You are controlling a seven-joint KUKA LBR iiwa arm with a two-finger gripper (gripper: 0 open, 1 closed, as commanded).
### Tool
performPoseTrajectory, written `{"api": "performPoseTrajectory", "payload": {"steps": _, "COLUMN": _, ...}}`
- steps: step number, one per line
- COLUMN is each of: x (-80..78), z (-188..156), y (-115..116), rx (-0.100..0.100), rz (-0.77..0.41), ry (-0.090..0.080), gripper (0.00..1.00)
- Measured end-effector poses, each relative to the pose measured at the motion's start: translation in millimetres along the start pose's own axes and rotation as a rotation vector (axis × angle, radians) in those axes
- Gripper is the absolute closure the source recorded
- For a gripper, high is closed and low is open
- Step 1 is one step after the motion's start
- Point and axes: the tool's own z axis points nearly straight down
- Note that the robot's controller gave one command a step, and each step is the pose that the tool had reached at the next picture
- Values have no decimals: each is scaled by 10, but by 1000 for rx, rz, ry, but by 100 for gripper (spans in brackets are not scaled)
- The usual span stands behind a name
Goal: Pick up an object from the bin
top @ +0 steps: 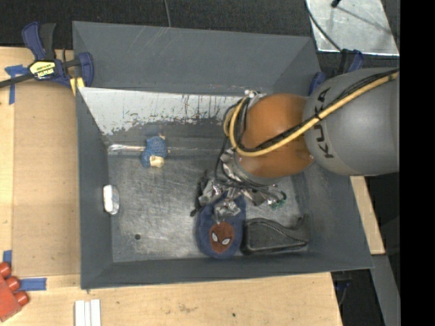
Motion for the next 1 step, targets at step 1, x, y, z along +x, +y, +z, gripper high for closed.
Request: {"api": "performPoseTrajectory", "payload": {"steps": 1, "x": 20, "z": -1378, "y": 95, "rx": 1, "rz": -162, "ry": 13, "gripper": 100}}
